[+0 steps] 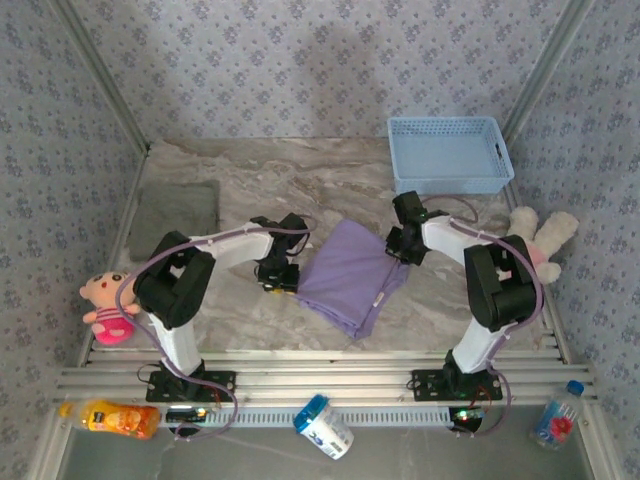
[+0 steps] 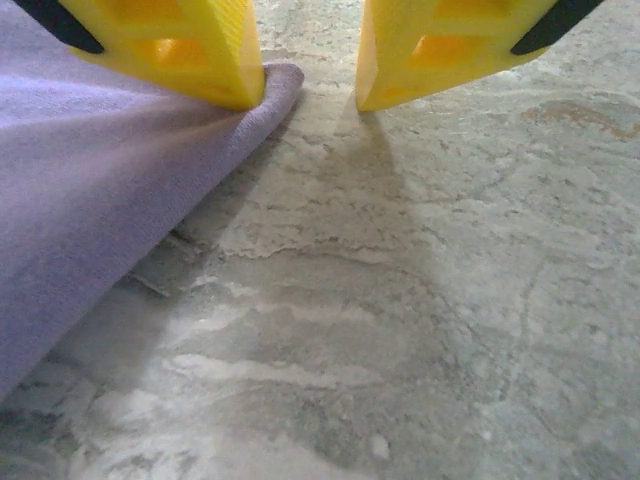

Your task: Fold and stack the mixed laundry pile

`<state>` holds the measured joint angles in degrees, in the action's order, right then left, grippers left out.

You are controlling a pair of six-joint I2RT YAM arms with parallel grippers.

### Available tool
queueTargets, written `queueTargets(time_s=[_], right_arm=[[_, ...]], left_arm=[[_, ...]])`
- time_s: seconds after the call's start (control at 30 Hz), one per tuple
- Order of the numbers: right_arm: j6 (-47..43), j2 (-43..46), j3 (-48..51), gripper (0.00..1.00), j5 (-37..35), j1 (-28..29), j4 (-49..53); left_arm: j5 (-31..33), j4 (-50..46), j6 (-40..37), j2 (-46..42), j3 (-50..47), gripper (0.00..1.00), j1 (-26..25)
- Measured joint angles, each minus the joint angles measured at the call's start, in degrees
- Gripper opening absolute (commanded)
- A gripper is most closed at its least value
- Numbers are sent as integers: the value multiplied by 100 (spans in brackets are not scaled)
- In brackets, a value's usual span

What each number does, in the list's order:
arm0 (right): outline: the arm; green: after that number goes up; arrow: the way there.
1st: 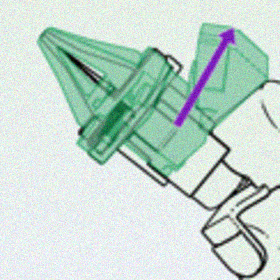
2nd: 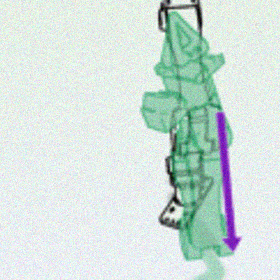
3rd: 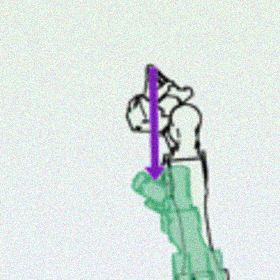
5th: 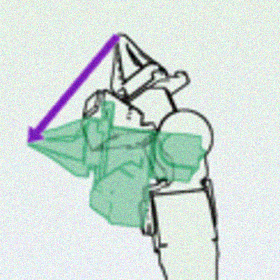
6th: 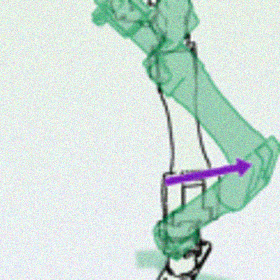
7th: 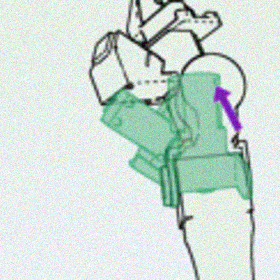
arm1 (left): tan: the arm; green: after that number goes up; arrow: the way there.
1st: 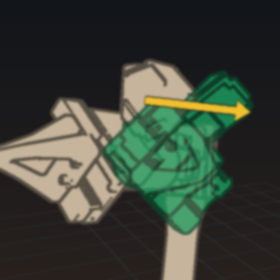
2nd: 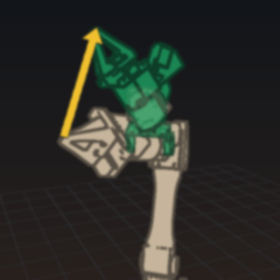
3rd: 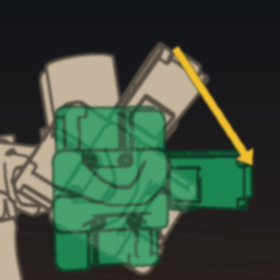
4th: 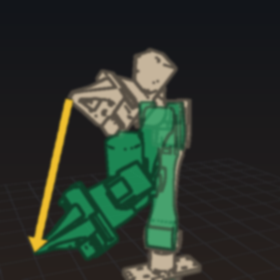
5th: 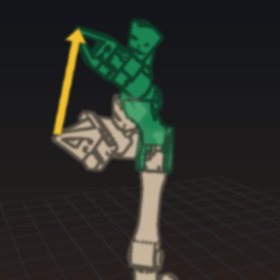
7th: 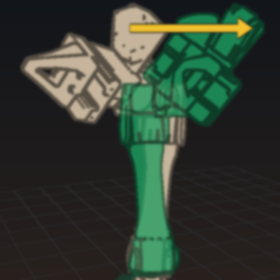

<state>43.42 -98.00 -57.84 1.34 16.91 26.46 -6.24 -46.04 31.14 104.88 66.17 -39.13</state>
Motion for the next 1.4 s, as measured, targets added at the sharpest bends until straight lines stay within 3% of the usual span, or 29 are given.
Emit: queueTargets(time_s=[0.1, 0.27, 0.43, 0.7, 0.97, 1.1, 1.2, 1.3, 1.4], right_arm=[[33, 103, -2, 38, -15, 0, 28], [52, 619, -2, 40, -31, -7, 151], [-101, 636, -105, 38, 22, -166, 142], [-450, -155, -472, 30, 85, -229, 44], [-498, -249, -472, 44, 42, -219, 39], [-494, -249, -472, 44, -52, -199, 114], [-490, -251, -472, 38, -52, -190, 116], [-496, -251, -472, 20, -50, -168, 111], [-507, -251, -492, 9, -52, -138, 118]], left_arm=[[92, -46, 0, 20, 52, 37, -33], [168, -72, 0, 20, 79, 37, -37], [203, -79, 0, 24, 87, 37, -39], [269, -94, 0, 24, 98, 37, -42], [293, -111, -2, 35, 116, 37, -44], [291, -184, -2, 98, 188, 37, -44], [293, -205, -2, 116, 216, 37, -52], [293, -219, -2, 131, 229, 37, -55], [293, -221, -2, 131, 229, 37, -55]])
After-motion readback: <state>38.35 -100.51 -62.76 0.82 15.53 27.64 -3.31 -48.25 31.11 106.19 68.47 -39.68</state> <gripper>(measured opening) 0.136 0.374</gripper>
